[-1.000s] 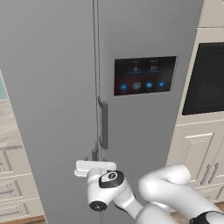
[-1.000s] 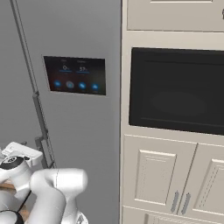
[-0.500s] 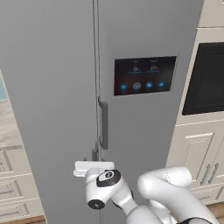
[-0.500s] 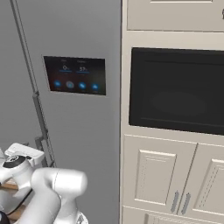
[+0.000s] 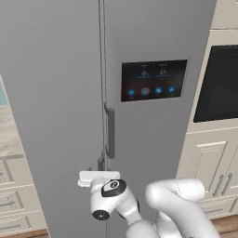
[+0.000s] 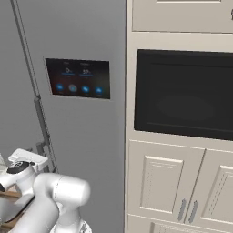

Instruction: Open the freezer door, pick up the ice cube tray from the freezer, and place it on the dining counter.

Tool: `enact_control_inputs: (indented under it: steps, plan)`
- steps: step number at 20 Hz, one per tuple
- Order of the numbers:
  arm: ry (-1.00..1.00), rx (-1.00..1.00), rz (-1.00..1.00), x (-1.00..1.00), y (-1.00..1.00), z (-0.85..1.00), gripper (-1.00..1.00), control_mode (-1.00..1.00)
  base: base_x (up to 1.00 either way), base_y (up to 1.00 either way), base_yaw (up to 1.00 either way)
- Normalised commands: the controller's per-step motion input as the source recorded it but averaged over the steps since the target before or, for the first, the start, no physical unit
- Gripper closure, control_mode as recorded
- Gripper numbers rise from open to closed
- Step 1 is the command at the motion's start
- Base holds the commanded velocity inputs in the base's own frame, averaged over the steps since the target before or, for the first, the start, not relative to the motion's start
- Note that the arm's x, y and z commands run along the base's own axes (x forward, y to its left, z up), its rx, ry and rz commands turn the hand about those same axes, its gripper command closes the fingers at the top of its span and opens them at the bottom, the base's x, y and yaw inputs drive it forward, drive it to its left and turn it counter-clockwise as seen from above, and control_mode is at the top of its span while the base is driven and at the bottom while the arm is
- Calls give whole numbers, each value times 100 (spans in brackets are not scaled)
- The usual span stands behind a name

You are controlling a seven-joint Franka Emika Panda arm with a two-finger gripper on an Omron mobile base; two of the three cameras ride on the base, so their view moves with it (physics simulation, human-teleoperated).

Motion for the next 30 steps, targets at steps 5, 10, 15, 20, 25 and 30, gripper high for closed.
enact_control_inputs:
  steps: [5, 10, 15, 20, 25, 30]
  plan:
    - [0, 0, 0, 17, 0, -11, -100, -100, 0, 0, 0]
    - [0, 0, 0, 21, 0, -6, -100, -100, 0, 0, 0]
    - [-1, 0, 0, 17, 0, -8, -100, -100, 0, 0, 0]
    - [-2, 0, 0, 15, 0, -5, -100, -100, 0, 0, 0]
    - [0, 0, 0, 5, 1, -1, -100, -100, 0, 0, 0]
    - [0, 0, 0, 0, 0, 0, -100, -100, 0, 0, 0]
